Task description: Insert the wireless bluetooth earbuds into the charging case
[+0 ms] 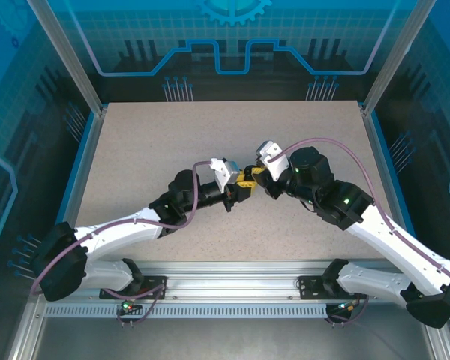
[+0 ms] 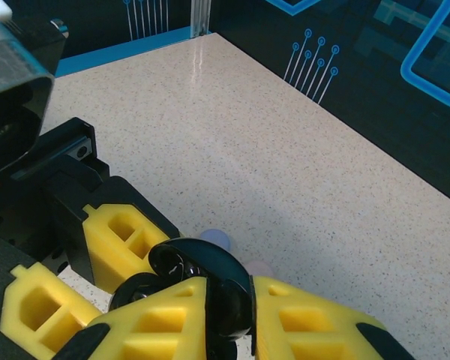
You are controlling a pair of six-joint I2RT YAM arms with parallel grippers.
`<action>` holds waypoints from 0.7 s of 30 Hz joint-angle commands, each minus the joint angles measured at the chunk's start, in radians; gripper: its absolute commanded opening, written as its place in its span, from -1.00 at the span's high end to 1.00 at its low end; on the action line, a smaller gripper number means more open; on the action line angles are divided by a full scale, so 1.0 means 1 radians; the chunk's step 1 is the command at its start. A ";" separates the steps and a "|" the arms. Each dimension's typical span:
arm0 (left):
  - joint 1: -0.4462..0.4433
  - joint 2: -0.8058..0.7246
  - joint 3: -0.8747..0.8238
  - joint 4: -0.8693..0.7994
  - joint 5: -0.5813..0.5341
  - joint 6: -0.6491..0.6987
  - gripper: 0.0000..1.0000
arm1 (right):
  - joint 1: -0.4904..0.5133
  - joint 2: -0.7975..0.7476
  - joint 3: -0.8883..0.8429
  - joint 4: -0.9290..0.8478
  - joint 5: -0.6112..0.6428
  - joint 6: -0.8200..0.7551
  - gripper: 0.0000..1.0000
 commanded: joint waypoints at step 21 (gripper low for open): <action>-0.007 -0.010 0.013 0.074 -0.025 -0.006 1.00 | -0.001 0.012 0.036 -0.055 -0.115 0.114 0.50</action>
